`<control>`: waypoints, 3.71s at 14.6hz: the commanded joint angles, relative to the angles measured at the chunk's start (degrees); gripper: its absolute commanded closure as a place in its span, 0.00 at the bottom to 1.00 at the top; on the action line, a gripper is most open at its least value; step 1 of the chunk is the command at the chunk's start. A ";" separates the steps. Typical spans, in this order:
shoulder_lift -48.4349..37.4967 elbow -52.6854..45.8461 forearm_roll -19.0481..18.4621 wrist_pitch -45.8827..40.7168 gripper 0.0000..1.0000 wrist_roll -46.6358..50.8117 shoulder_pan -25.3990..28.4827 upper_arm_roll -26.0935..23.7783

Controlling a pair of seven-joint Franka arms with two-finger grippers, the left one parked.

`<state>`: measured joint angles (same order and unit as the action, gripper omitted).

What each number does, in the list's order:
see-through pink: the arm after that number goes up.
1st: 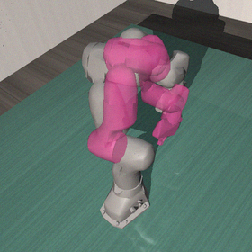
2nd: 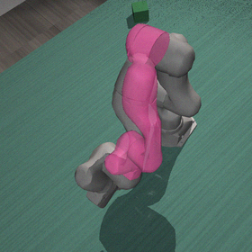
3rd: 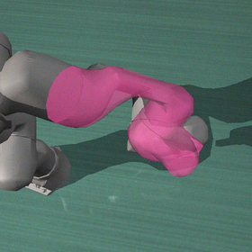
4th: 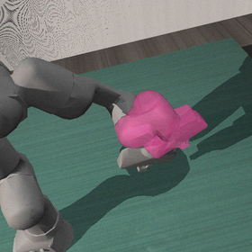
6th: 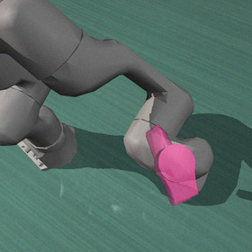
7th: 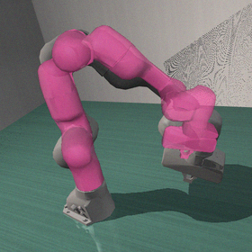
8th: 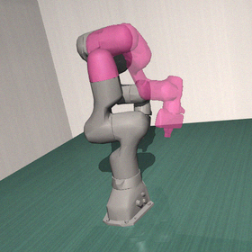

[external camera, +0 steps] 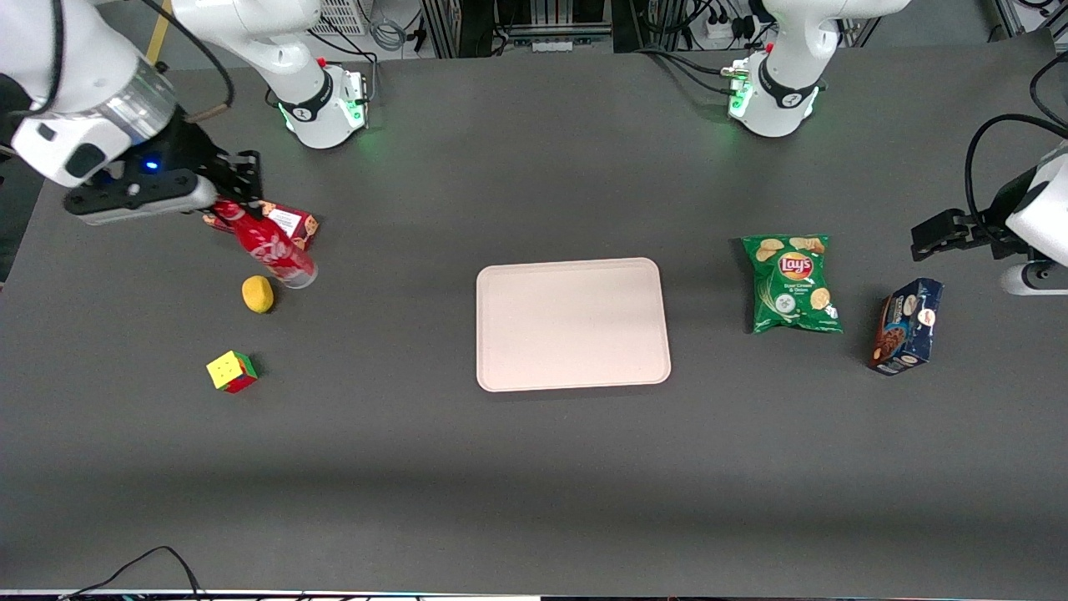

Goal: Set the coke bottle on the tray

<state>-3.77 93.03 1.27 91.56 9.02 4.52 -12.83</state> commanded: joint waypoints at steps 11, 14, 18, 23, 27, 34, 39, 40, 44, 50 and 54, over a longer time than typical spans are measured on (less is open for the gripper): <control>39.08 -24.39 -10.40 10.90 1.00 41.86 22.90 -4.49; 42.70 -23.07 -10.93 14.33 1.00 41.87 22.82 -4.40; 44.11 -18.07 -11.73 20.05 1.00 41.87 22.12 -4.40; 44.11 -15.77 -11.73 21.02 1.00 42.13 21.94 -4.40; 44.11 -15.51 -11.64 21.90 0.58 42.92 21.94 -4.40; 39.12 -14.98 -10.85 22.52 0.00 43.98 20.01 -4.57; 27.35 -13.23 -5.32 18.40 0.00 35.57 12.64 -5.19; 24.63 -11.74 -4.44 18.04 0.00 32.15 10.71 -5.19; 10.40 1.25 0.13 18.04 0.00 16.23 3.76 -4.14; -4.13 15.69 1.28 15.95 0.00 5.32 2.60 7.62; -4.58 15.43 1.10 11.01 0.00 -5.73 2.51 16.84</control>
<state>-7.16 106.95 0.71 103.67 11.43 6.99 -1.44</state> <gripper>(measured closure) 0.000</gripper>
